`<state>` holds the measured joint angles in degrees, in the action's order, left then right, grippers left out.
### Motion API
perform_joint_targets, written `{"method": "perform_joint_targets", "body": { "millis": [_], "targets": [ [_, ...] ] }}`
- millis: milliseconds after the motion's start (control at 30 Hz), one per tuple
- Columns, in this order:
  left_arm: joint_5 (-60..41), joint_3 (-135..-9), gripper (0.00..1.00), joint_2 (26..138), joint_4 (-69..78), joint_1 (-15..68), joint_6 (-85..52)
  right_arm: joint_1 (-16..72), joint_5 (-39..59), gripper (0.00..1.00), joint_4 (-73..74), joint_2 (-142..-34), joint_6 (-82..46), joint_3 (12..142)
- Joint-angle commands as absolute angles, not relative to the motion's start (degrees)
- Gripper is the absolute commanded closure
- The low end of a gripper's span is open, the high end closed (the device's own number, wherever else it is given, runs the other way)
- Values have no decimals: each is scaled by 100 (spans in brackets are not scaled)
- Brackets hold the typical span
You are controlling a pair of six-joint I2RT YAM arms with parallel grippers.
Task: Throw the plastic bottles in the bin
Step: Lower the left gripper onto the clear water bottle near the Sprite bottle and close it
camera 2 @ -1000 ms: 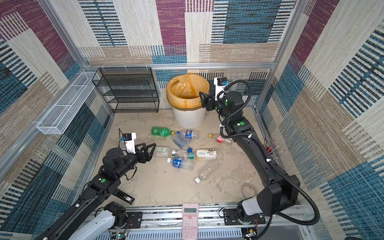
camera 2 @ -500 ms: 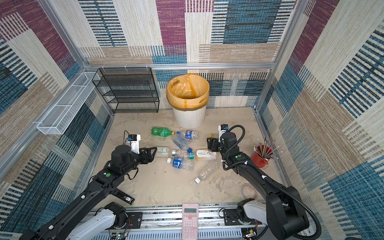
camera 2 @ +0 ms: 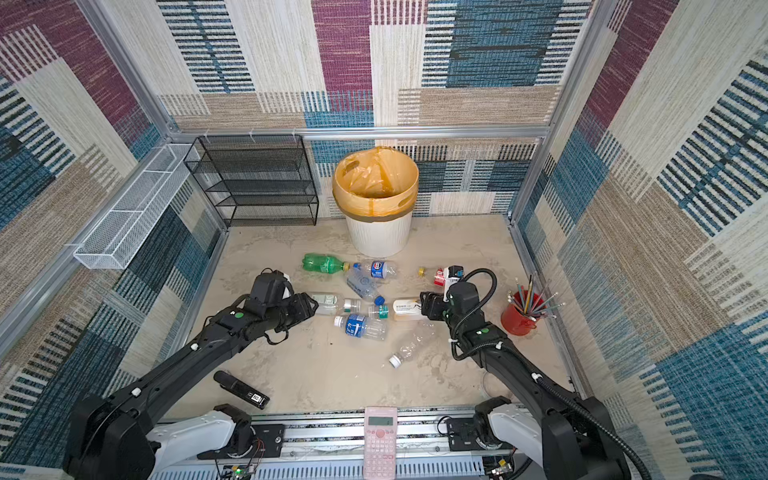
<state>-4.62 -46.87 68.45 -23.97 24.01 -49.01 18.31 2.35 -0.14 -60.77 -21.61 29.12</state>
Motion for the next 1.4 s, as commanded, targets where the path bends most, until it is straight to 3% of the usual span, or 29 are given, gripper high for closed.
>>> {"method": "perform_joint_targets", "body": {
  "millis": [0, 67, 200, 700, 1133, 1367],
  "targets": [
    [-515, -4845, 35, 7015, -2892, 2407, -6222, 1829, 224, 24, 273, -5944, -2146, 2811],
    [-610, -4698, 31, 6956, -2656, 2429, -6762, 1824, 220, 24, 350, -5842, -2129, 2752],
    [-422, -4631, 1, 6854, -2527, 2469, -7334, 1828, 220, 24, 372, -5800, -2068, 2769],
    [-544, -4807, 2, 7875, -1548, 2619, -8955, 1828, 122, 24, 433, -5471, -1914, 2631],
    [-189, -5159, 0, 8649, -1393, 2619, -9110, 1828, 10, 23, 372, -5269, -1729, 2605],
    [-180, -5254, 6, 9009, -1266, 2563, -9172, 1828, -26, 23, 308, -5168, -1641, 2580]
  ]
}}
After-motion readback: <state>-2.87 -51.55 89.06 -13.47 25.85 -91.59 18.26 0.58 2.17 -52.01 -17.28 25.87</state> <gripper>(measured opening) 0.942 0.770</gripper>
